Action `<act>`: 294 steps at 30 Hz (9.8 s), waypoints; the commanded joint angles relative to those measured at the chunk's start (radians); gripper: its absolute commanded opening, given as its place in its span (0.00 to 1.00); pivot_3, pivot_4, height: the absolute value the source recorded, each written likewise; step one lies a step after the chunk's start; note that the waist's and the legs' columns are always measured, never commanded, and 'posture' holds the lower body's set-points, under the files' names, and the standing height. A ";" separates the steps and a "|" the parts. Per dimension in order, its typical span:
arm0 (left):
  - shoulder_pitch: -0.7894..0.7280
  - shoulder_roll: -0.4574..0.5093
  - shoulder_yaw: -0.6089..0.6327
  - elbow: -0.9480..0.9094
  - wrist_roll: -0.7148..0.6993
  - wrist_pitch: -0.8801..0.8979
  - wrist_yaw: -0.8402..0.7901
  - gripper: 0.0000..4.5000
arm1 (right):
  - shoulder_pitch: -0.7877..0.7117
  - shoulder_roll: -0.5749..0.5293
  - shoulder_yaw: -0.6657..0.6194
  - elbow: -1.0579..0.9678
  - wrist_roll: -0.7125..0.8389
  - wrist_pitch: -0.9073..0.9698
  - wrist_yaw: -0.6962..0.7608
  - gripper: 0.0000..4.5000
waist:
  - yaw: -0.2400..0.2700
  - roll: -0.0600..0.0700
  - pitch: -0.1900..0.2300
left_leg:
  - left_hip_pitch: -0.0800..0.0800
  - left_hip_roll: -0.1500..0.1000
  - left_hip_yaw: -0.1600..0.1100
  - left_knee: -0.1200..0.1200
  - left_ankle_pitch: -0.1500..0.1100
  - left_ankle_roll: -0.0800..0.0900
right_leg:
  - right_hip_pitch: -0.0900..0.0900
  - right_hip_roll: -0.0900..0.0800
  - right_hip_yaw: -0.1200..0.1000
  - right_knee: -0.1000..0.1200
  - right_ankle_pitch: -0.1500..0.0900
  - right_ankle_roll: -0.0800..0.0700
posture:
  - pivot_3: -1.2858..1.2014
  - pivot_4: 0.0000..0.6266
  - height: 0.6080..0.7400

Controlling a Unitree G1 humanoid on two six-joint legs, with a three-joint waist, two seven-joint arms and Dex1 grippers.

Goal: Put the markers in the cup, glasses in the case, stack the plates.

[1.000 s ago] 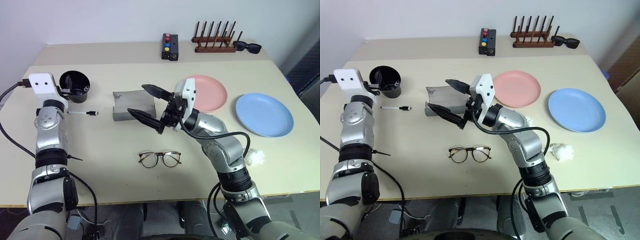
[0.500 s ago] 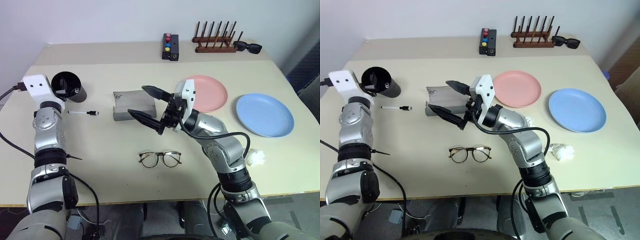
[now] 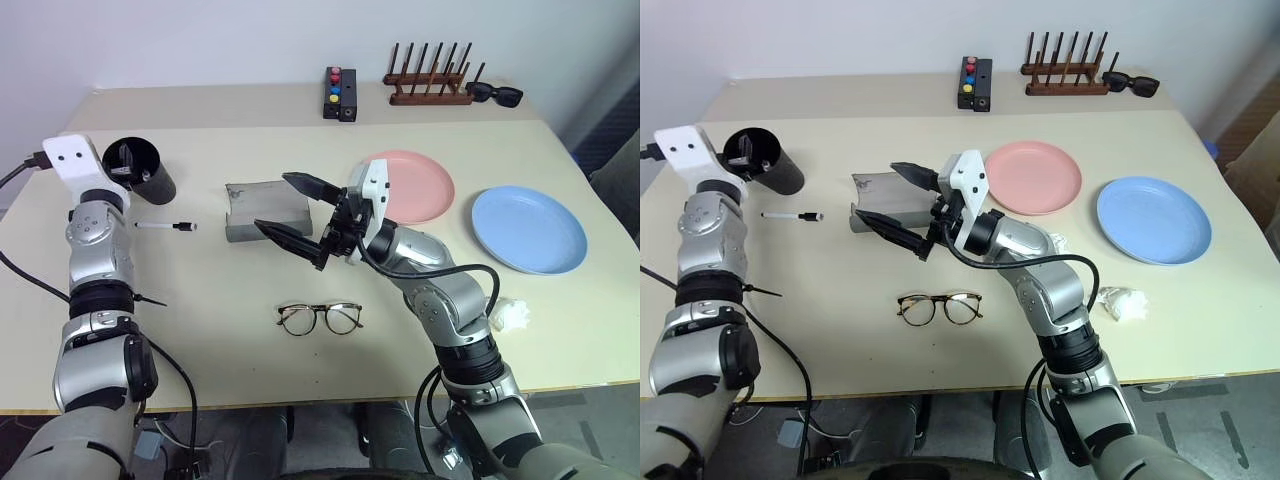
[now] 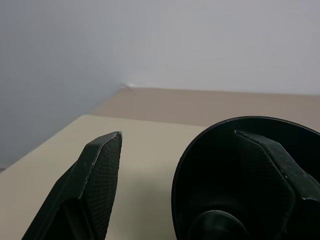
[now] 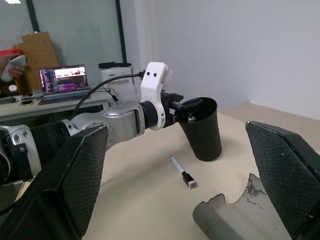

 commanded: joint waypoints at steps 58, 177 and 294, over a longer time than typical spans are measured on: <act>0.280 0.334 -0.163 -0.501 -0.193 0.419 -0.830 0.99 | -0.004 -0.041 -0.044 -0.031 0.013 -0.015 -0.002 1.00 | -0.025 0.000 0.000 | 0.000 0.001 0.000 -0.001 0.000 0.000 | -0.001 0.000 0.000 0.000 0.000 -0.001 | 0.52 0.24 0.99; -0.175 0.085 -0.032 0.269 0.039 -0.416 -0.229 0.51 | -0.003 -0.016 -0.014 -0.070 0.024 -0.026 -0.028 1.00 | -0.024 -0.002 0.000 | -0.007 0.000 -0.001 0.004 0.001 -0.001 | -0.012 0.001 0.001 0.013 0.000 0.000 | 0.52 0.24 0.99; 0.108 0.040 -0.831 -0.709 0.083 0.396 -1.400 0.45 | 0.461 -0.570 -0.172 -0.373 -0.005 0.111 0.104 1.00 | 0.005 -0.002 0.000 | -0.009 0.000 0.000 0.007 0.001 0.000 | -0.010 0.001 0.002 0.010 -0.001 -0.001 | 0.52 0.24 0.99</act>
